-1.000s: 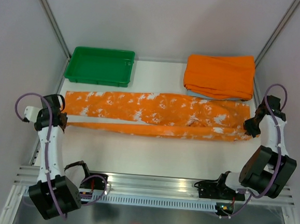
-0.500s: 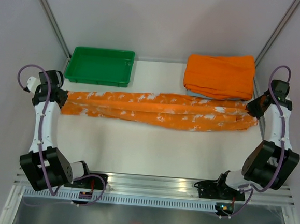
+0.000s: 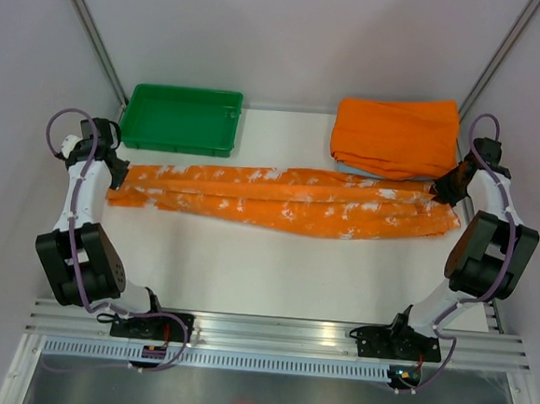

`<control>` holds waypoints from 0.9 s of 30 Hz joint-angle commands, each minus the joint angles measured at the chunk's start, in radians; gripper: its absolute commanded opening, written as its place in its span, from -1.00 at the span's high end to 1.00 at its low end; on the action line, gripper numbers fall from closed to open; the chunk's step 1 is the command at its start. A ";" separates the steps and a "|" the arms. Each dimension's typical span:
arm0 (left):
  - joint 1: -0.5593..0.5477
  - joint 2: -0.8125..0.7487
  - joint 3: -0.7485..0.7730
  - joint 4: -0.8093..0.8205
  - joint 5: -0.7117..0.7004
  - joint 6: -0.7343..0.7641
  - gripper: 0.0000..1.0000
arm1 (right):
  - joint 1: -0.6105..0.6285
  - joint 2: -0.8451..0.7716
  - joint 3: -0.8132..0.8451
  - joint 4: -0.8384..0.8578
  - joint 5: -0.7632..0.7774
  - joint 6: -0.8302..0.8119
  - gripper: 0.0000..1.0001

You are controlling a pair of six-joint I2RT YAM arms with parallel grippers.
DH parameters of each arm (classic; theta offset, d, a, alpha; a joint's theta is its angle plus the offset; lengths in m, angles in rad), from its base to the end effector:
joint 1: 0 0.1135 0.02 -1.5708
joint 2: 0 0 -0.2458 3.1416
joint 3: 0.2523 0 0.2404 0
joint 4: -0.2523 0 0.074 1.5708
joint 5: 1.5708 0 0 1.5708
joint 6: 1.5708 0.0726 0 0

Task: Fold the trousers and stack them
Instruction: Fold the trousers

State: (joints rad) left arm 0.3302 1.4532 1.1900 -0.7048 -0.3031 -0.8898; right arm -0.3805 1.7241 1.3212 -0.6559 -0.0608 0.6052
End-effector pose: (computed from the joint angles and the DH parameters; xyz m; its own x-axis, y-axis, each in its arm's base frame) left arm 0.2889 0.1219 0.2369 -0.1258 -0.8270 -0.5480 -0.9010 0.3264 -0.2857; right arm 0.3424 -0.1322 0.1927 -0.4705 0.7998 -0.3728 0.7426 0.5870 0.3223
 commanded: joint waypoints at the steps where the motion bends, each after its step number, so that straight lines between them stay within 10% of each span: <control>1: 0.041 0.044 0.083 0.087 -0.217 0.017 0.95 | -0.037 0.020 0.065 0.170 0.159 -0.059 1.00; 20: 0.010 0.331 0.215 0.131 -0.223 0.023 0.92 | 0.032 0.205 0.128 0.237 0.150 -0.081 1.00; 25: 0.009 0.366 0.289 0.165 -0.153 0.093 0.38 | 0.046 0.242 0.212 0.223 0.116 -0.117 0.61; 27: 0.006 0.368 0.342 0.171 -0.101 0.144 -0.15 | 0.057 0.226 0.237 0.223 0.095 -0.157 0.09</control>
State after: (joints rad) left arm 0.3199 1.8240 1.4292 -0.6338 -0.3679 -0.8349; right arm -0.3126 1.9690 1.4616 -0.5510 -0.0170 0.5320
